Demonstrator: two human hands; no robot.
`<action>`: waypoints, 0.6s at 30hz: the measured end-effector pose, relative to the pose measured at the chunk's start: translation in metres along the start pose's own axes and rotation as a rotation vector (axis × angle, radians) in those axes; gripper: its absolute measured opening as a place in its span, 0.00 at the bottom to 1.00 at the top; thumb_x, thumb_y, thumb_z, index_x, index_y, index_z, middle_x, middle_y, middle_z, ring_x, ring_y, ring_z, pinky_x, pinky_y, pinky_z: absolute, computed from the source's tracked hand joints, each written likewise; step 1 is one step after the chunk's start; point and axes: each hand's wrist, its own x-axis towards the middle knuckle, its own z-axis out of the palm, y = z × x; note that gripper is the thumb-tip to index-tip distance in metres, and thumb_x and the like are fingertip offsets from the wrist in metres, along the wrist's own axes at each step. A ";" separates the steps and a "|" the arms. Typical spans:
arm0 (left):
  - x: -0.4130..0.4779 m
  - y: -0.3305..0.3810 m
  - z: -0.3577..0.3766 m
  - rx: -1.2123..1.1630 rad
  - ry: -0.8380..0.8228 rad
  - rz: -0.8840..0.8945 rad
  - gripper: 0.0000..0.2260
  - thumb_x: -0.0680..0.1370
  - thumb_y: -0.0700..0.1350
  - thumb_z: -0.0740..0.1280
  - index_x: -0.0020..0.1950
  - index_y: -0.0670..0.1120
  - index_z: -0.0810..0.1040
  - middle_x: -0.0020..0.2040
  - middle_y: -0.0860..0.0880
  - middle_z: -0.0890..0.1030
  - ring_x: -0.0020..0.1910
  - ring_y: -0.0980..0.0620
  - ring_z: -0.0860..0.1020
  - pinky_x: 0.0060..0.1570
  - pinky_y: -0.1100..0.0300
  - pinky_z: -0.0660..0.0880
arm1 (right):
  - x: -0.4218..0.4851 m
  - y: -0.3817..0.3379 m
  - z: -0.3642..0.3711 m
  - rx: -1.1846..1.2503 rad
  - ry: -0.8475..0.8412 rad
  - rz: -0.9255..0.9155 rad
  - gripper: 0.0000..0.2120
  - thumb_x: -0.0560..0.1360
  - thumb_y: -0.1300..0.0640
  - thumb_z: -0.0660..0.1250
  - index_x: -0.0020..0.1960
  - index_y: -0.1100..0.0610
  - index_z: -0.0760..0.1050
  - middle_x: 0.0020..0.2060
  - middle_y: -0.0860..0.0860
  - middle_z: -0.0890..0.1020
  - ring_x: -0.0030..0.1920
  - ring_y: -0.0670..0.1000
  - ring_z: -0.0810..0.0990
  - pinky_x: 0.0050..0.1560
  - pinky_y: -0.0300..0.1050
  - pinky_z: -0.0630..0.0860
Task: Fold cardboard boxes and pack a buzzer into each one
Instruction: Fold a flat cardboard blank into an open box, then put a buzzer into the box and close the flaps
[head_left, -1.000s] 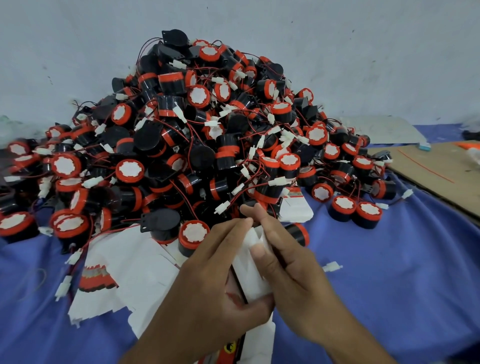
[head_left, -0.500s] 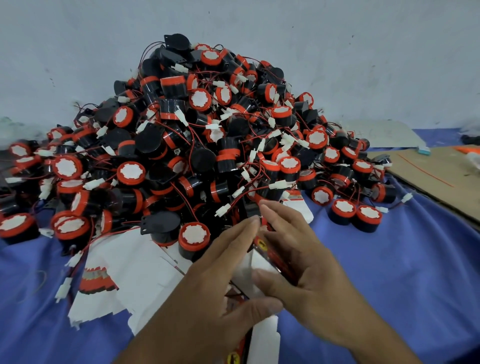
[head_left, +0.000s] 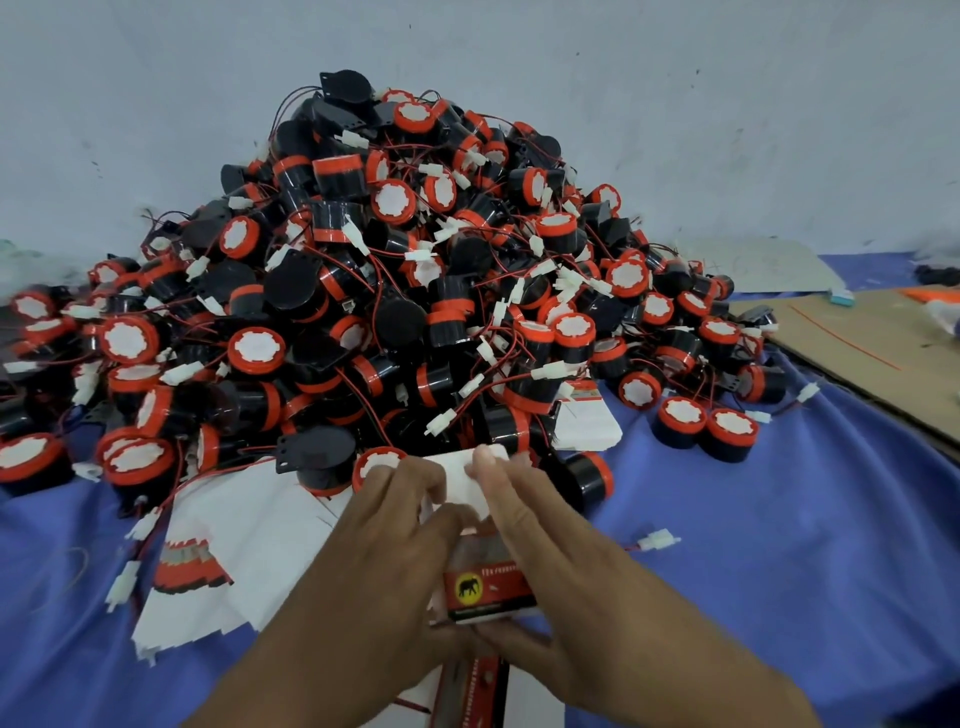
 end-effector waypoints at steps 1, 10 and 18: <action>0.000 0.001 0.001 0.036 0.054 0.008 0.29 0.66 0.73 0.64 0.55 0.53 0.78 0.56 0.52 0.68 0.53 0.54 0.65 0.47 0.58 0.74 | 0.000 0.001 -0.001 -0.018 -0.006 0.010 0.47 0.77 0.38 0.64 0.82 0.47 0.35 0.76 0.45 0.62 0.67 0.46 0.71 0.62 0.40 0.76; -0.001 0.000 0.013 0.311 0.371 -0.085 0.25 0.65 0.56 0.81 0.54 0.42 0.83 0.55 0.39 0.74 0.55 0.38 0.71 0.55 0.47 0.67 | 0.002 0.021 0.000 -0.370 0.276 0.081 0.19 0.70 0.46 0.74 0.54 0.57 0.80 0.62 0.52 0.81 0.69 0.55 0.72 0.69 0.50 0.62; 0.004 0.025 0.023 -0.056 0.484 -0.323 0.24 0.68 0.48 0.78 0.60 0.39 0.79 0.53 0.43 0.74 0.47 0.44 0.78 0.48 0.66 0.74 | 0.002 0.018 0.016 -0.267 0.489 0.263 0.36 0.59 0.60 0.86 0.61 0.53 0.70 0.60 0.53 0.78 0.55 0.53 0.73 0.44 0.49 0.82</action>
